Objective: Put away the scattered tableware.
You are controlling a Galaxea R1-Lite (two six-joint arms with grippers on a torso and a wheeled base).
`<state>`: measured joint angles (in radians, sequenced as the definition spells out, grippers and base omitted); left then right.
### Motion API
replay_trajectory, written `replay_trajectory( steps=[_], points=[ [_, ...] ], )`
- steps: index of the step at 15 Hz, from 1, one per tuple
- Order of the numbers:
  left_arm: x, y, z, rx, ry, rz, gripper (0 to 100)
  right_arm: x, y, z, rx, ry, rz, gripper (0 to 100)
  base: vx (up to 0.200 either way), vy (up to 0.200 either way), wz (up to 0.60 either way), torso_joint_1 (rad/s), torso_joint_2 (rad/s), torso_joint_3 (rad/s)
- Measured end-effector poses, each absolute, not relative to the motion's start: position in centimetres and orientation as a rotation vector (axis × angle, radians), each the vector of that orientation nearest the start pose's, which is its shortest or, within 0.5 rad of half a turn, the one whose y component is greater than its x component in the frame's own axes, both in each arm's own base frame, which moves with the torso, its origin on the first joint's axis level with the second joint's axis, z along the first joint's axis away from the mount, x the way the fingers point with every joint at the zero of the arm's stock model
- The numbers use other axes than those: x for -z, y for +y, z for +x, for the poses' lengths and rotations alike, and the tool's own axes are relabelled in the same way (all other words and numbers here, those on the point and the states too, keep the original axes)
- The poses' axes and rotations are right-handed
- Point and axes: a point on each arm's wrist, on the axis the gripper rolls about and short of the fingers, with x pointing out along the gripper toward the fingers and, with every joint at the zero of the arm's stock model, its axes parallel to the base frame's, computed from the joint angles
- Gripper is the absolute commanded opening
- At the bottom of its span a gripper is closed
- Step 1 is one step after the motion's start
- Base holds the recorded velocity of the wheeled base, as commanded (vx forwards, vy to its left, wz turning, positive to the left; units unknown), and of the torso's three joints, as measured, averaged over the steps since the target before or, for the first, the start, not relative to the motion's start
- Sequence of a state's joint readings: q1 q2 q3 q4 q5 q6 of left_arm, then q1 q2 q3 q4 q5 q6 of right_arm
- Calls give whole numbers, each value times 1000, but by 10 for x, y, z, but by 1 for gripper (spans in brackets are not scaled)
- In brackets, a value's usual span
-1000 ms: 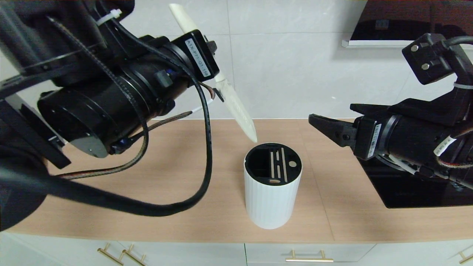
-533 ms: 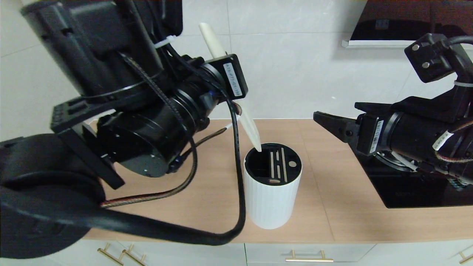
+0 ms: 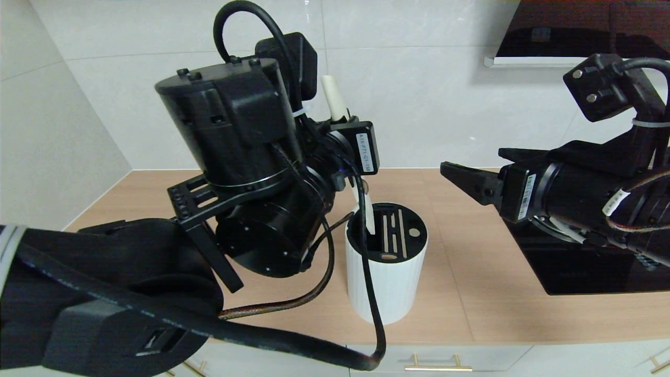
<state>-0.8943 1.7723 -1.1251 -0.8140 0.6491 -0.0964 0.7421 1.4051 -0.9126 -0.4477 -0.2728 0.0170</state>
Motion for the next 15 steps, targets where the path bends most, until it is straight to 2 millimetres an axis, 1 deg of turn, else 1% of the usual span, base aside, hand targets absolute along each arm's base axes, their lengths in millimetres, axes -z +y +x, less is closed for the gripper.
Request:
replay_trajectory(
  steps=[6,9,15],
  points=[
    [-251,-267,230,253,-76,-189,0,-272,161,185,-470,55,-11,100,0,0,0,0,0,0],
    [-237,-275,235,254,-49,-166,0,-270,163,186,-470,61,-14,100,0,0,0,0,0,0],
    [-215,-290,238,270,1,-149,0,-267,164,191,-462,74,-20,100,0,0,0,0,0,0]
  ],
)
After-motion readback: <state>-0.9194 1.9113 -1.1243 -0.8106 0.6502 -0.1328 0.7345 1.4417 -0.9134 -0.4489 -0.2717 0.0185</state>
